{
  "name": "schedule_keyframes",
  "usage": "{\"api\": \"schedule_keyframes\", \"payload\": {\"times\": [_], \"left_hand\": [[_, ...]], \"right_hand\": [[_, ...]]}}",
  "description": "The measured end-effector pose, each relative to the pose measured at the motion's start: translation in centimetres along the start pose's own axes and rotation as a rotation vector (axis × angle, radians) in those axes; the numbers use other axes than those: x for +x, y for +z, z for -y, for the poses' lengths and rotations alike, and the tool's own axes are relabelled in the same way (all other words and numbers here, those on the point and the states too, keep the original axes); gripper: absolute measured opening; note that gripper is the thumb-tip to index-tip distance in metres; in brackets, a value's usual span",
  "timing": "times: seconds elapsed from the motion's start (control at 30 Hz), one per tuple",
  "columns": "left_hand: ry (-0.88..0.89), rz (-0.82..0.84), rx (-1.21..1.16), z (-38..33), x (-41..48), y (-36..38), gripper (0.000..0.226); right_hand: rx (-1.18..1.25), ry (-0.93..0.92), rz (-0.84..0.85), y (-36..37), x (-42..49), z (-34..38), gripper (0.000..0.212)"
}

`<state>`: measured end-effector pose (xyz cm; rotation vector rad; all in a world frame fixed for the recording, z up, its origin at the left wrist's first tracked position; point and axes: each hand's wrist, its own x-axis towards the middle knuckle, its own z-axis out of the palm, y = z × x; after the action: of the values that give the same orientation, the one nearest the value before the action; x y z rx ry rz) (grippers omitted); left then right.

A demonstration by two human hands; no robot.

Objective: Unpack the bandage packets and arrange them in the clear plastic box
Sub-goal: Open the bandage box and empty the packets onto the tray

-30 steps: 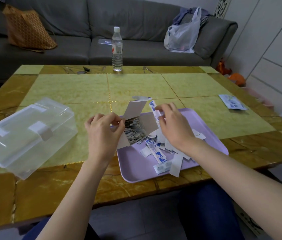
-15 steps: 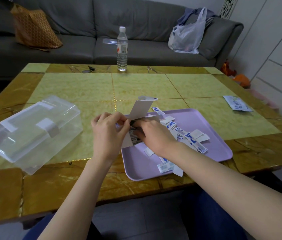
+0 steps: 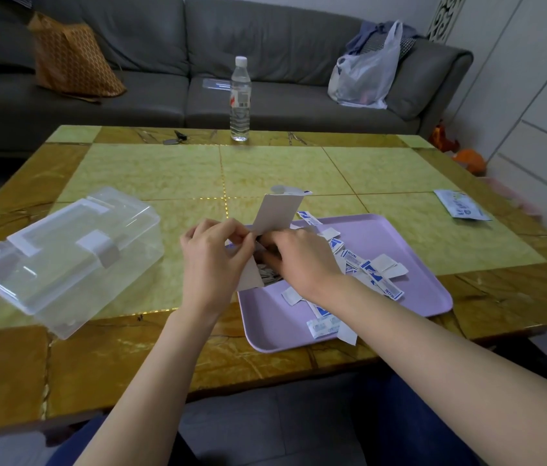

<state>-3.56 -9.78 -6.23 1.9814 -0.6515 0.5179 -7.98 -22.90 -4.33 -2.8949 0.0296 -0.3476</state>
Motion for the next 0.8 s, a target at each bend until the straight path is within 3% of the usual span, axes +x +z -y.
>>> {"api": "schedule_keyframes", "payload": {"times": [0.27,0.5,0.6,0.8], "left_hand": [[-0.032,-0.111,0.211,1.7,0.6,-1.5,0.012],[-0.060,-0.115,0.269,2.0,0.5,-1.8,0.012],[-0.066,-0.120,0.274,2.0,0.4,-2.0,0.013],[-0.064,-0.122,0.254,1.9,0.2,-2.3,0.012]], "right_hand": [[0.083,0.035,-0.133,-1.9,-0.8,-1.2,0.015],[-0.017,0.358,-0.070,-3.0,-0.8,-4.6,0.042],[-0.002,0.349,-0.035,-2.7,-0.9,-4.7,0.036],[-0.036,0.248,-0.159,-2.7,-0.5,-4.3,0.017]]}}
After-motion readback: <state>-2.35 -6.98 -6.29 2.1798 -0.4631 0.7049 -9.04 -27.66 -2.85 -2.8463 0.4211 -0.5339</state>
